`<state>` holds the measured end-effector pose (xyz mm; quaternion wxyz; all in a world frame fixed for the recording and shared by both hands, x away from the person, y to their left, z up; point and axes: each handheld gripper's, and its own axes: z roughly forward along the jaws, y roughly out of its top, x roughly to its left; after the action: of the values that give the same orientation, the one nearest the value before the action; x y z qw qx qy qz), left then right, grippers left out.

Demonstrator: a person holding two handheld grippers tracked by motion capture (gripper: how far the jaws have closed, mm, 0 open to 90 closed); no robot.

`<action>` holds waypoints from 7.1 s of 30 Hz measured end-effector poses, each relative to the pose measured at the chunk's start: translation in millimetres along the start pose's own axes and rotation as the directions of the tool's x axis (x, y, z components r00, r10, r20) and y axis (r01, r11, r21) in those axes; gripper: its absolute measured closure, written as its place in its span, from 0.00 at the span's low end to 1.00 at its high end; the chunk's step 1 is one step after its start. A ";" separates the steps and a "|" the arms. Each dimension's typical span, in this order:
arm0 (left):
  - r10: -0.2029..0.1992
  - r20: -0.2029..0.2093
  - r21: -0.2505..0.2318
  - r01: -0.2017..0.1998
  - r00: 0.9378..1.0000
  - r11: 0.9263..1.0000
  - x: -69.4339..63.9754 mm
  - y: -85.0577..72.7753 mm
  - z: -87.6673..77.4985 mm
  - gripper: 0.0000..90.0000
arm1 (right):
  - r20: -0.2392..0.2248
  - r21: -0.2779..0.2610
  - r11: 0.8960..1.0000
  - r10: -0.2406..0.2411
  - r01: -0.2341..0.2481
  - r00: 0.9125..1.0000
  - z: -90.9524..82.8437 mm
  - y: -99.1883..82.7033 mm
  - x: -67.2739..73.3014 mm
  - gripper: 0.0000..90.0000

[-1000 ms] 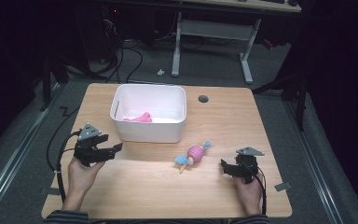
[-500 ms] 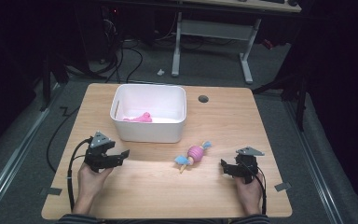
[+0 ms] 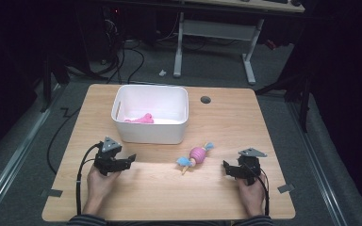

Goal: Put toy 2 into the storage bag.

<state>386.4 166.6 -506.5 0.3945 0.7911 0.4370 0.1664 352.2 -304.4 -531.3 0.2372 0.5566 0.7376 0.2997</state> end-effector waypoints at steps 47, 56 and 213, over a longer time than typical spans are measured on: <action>0.027 -0.071 0.043 -0.024 0.997 0.999 4.6 -12.7 30.7 0.31 | -0.110 0.025 0.993 -0.109 0.112 0.988 -27.0 7.9 12.3 0.40; 0.029 -0.070 0.046 -0.026 0.997 0.999 4.7 -12.7 30.6 0.30 | -0.187 -0.011 0.991 -0.134 0.134 0.973 -37.3 25.6 19.4 0.43; 0.025 -0.073 0.045 -0.022 0.997 0.999 4.4 -13.0 30.4 0.30 | -0.372 -0.078 0.930 -0.361 0.359 0.855 -69.8 241.9 81.0 0.46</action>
<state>400.1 159.7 -536.1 0.3584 0.7981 0.4455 0.1903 447.0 -190.3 -312.4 0.1433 0.3397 0.8594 0.3542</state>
